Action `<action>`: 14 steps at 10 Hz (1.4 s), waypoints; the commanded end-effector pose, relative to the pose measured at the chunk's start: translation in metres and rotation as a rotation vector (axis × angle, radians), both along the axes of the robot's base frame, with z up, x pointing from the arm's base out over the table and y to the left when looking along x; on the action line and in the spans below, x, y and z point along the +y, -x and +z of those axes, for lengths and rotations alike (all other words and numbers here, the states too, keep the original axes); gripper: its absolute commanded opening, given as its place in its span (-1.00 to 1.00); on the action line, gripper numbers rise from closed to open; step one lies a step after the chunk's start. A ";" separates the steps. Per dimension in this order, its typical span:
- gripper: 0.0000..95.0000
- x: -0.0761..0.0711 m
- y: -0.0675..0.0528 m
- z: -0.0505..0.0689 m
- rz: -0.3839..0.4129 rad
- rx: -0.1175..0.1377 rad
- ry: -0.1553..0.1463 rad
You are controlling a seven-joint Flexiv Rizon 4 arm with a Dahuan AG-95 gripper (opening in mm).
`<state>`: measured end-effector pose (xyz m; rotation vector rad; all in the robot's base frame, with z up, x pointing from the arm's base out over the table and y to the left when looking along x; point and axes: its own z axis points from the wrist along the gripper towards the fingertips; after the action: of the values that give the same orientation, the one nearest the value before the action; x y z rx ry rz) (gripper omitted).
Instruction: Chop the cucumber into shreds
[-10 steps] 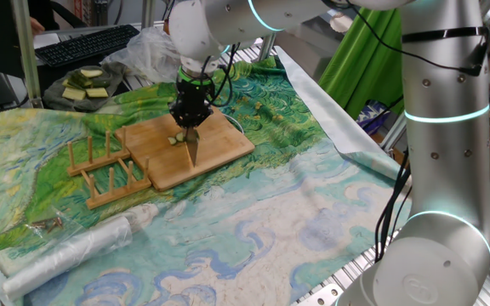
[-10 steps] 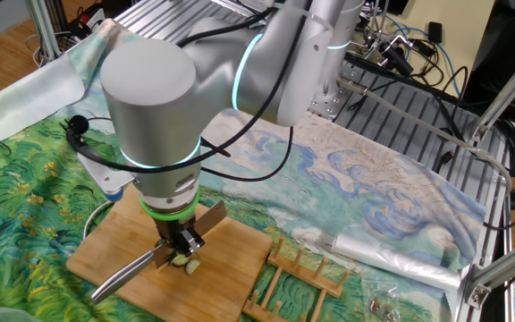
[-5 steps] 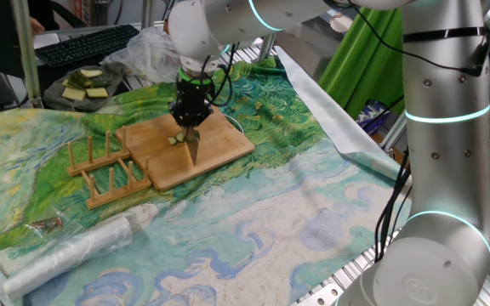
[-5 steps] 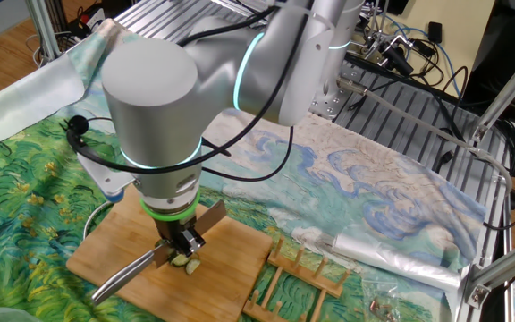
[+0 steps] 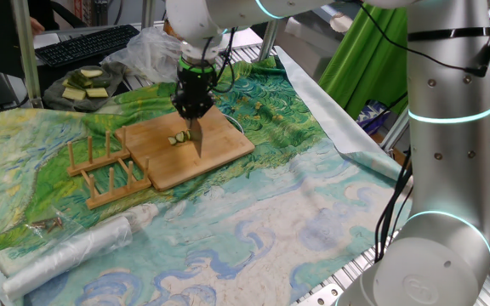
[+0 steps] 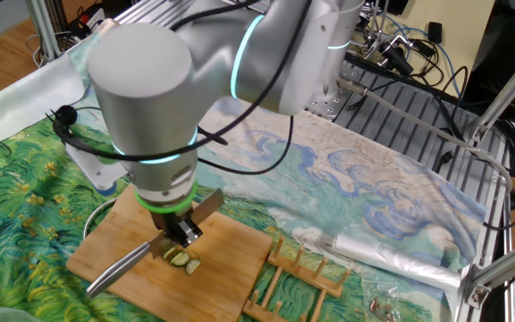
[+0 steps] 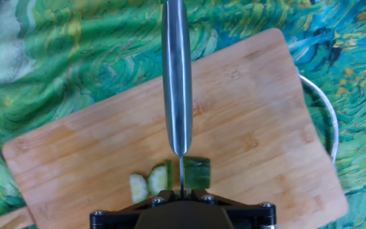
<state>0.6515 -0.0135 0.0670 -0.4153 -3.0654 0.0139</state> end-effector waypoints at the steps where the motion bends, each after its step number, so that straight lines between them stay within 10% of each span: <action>1: -1.00 -0.001 0.003 0.000 -0.003 -0.006 -0.001; 6: -1.00 -0.003 0.007 -0.007 0.001 -0.009 -0.004; 10: -1.00 -0.003 0.008 -0.051 -0.009 -0.070 -0.027; 14: -1.00 0.000 0.001 -0.044 -0.022 -0.047 -0.021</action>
<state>0.6468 -0.0146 0.0412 -0.4699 -3.1009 -0.0397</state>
